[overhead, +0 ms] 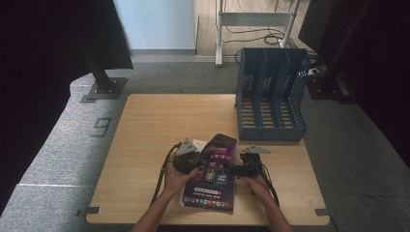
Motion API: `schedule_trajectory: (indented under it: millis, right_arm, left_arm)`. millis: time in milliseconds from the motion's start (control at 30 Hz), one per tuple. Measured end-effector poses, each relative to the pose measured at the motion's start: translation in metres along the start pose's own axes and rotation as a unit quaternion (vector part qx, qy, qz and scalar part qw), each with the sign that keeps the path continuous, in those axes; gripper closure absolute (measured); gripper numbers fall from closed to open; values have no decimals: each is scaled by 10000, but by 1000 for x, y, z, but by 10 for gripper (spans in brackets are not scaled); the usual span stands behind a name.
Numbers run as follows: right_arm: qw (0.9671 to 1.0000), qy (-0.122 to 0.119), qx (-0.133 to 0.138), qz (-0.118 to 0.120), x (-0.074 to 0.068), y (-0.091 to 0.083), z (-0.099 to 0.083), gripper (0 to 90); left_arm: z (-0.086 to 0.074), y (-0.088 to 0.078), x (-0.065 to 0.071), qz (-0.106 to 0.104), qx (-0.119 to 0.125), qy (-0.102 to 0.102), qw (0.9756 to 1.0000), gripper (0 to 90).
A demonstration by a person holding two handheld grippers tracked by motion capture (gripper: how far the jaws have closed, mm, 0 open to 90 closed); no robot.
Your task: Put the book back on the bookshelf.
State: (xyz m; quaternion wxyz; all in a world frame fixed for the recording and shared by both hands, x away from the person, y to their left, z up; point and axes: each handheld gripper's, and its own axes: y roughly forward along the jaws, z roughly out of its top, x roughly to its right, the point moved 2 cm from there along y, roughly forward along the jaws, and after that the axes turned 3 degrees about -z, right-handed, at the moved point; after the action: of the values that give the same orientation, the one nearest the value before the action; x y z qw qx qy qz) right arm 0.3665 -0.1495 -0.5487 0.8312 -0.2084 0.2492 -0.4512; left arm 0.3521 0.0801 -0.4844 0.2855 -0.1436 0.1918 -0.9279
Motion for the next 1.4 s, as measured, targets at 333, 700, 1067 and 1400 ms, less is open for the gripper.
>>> schedule_trajectory:
  millis: [333,700,1067,1400]
  right_arm:
    - [9997,97,-65,224,2,1,-1,131]
    - [9988,58,-144,464,-7,3,-2,162]
    - [9997,-34,-91,226,-11,-1,-2,249]
    - [9997,-92,-59,203,-16,-4,1,269]
  left_arm:
    - [-1,0,1,-81,50,-31,9999,874]
    - [-2,2,0,-120,12,-71,9999,874]
    - [-13,6,-14,-24,-172,-295,9994,871]
    - [-26,19,-25,117,-422,-480,9979,869]
